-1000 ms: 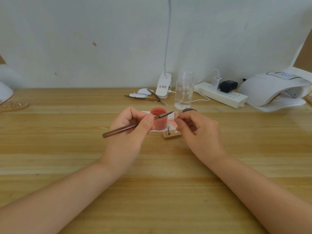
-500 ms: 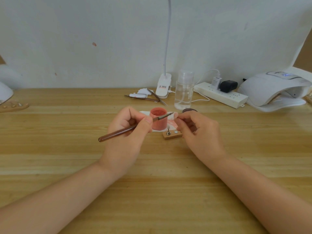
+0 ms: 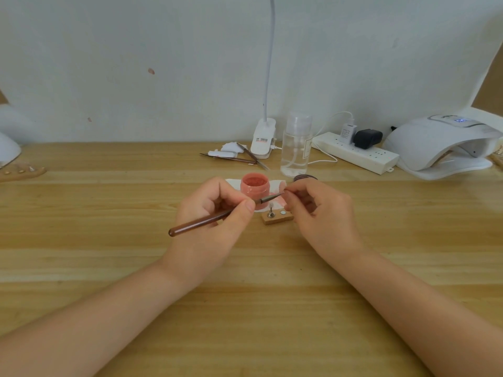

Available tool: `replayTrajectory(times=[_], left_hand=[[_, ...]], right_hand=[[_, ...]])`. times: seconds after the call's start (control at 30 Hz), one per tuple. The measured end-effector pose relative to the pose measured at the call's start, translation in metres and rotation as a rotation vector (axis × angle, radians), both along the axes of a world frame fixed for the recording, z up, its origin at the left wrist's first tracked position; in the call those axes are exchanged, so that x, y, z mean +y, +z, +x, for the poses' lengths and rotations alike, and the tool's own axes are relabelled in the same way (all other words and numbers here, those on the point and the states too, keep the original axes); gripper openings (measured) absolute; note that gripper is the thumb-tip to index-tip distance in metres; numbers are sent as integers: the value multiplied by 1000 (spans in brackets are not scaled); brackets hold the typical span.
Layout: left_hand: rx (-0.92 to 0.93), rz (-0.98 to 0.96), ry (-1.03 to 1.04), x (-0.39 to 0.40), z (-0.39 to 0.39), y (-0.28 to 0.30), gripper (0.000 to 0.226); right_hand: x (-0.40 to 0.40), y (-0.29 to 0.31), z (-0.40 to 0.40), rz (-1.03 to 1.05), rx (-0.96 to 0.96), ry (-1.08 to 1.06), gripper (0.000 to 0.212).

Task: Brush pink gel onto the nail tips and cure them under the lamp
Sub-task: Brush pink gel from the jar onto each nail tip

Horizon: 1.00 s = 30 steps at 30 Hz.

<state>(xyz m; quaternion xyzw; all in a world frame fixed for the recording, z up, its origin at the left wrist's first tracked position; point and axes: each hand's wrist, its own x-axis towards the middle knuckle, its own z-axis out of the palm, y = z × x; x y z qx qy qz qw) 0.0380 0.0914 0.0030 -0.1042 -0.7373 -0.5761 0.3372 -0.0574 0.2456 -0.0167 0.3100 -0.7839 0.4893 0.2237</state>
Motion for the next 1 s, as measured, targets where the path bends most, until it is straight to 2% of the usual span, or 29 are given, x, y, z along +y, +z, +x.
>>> replayTrajectory(times=[0.13, 0.23, 0.4, 0.47, 0.6, 0.7, 1.0], left_hand=[[-21, 34, 59, 0, -1, 6, 14], [-76, 41, 150, -3, -10, 17, 24], [-156, 62, 270, -16, -31, 41, 12], [-189, -12, 310, -24, -40, 49, 15], [-323, -329, 389, -34, -61, 64, 21], [-421, -497, 416, -35, -75, 70, 21], [-546, -581, 375, -28, -93, 62, 30]], right_hand=[[0, 1, 0, -7, -10, -3, 5], [-1, 1, 1, 17, 7, -2, 7], [-1, 2, 1, 49, 24, -1, 7], [-1, 2, 0, 53, 22, -2, 7], [-1, 1, -1, 64, 20, -22, 7], [-2, 0, -1, 61, 26, -30, 6], [-3, 0, -1, 50, 16, -13, 5]])
